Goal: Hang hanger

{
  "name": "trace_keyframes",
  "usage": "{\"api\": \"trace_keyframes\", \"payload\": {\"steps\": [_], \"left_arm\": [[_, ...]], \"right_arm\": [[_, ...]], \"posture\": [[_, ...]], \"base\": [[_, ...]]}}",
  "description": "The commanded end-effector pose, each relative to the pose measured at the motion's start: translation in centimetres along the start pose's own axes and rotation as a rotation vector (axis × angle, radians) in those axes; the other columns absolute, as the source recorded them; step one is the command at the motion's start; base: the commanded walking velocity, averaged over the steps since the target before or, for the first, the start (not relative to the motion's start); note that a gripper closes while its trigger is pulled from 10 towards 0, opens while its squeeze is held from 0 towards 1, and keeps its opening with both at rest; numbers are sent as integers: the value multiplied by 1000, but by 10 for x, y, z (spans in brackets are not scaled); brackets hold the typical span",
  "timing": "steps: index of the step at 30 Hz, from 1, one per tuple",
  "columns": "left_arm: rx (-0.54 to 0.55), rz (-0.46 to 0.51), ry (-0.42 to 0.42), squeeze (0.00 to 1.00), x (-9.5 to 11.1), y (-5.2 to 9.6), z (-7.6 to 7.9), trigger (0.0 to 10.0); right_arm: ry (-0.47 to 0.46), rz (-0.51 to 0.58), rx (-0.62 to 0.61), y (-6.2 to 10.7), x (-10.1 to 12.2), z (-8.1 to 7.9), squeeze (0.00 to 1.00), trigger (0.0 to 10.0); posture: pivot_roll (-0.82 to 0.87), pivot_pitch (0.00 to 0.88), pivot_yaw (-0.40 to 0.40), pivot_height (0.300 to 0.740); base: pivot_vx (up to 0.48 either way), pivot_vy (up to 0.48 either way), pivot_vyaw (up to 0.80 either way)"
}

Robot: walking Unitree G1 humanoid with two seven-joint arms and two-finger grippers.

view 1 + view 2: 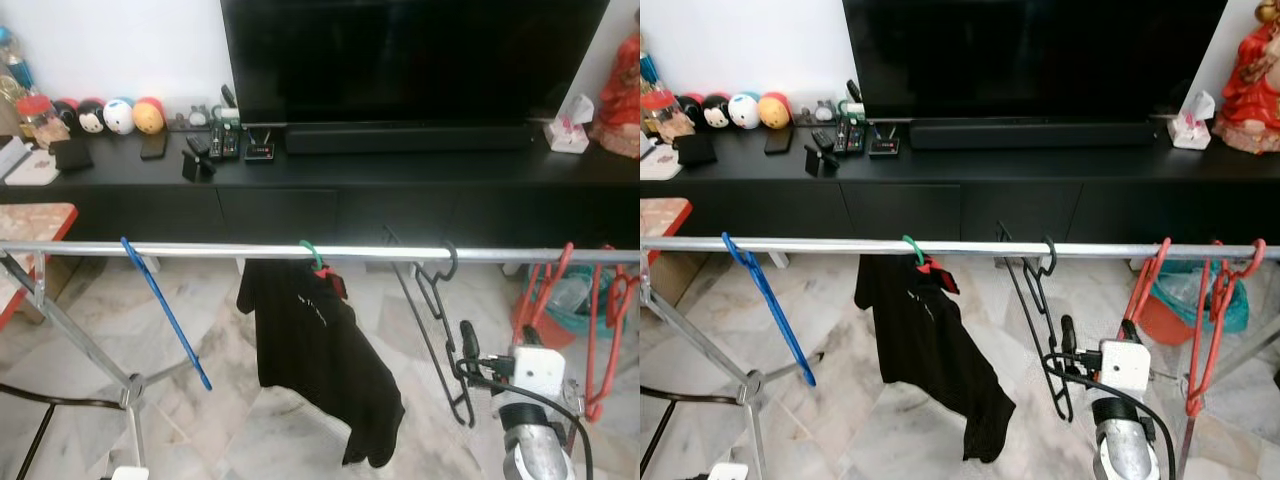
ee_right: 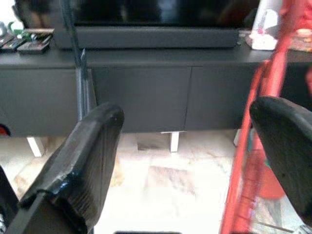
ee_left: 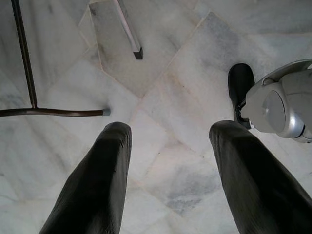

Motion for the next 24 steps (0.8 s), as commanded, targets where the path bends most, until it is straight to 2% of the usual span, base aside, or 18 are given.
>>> {"api": "trace_keyframes", "payload": {"steps": [1, 8, 12, 14, 16, 19, 23, 24], "left_arm": [[11, -16, -22, 0, -4, 0, -4, 10000], [13, -13, -25, 0, -3, 0, -4, 10000], [13, -12, -28, 0, -3, 0, -4, 10000], [14, -11, -28, 0, -3, 0, -4, 10000], [14, -11, -27, 0, -3, 0, -4, 10000], [13, -12, -28, 0, -3, 0, -4, 10000], [11, -13, -26, 0, -3, 0, -3, 10000], [11, -13, -26, 0, -3, 0, -3, 10000]], "right_arm": [[-8, 30, -16, 3, 9, 2, 0, 10000], [21, 57, -36, 17, 20, 5, 0, 10000], [52, 7, -153, 29, 11, 24, 0, 10000], [98, -70, -365, 47, 1, 56, 0, 10000], [99, -117, -439, 56, -7, 67, 0, 10000], [75, -209, -526, 71, -26, 76, 0, 10000], [60, -312, -524, 78, -49, 74, 0, 10000], [60, -312, -524, 78, -49, 74, 0, 10000]], "posture": [[-35, 0, 8, 719], [-47, 0, 8, 719], [-50, 0, 5, 719], [-50, 0, 4, 719], [-56, 0, 4, 719], [-55, 0, 6, 719], [-52, 0, 4, 719], [-52, 0, 4, 719]], "base": [[0, 0, 0], [0, 0, 0], [0, 0, 0], [0, 0, 0], [0, 0, 0], [0, 0, 0], [0, 0, 0], [0, 0, 0]]}}
Point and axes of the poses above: a point about 5 cm out from each wrist's last joint towards the gripper, its own y axis pointing back from the gripper into the wrist, its own x axis along the axis of the wrist's last joint, z = x × y, the point moved 6 cm from there along -y, pointing out of the wrist towards the gripper, and after that the axes turned 3 degrees about y, right-handed, at the moved point
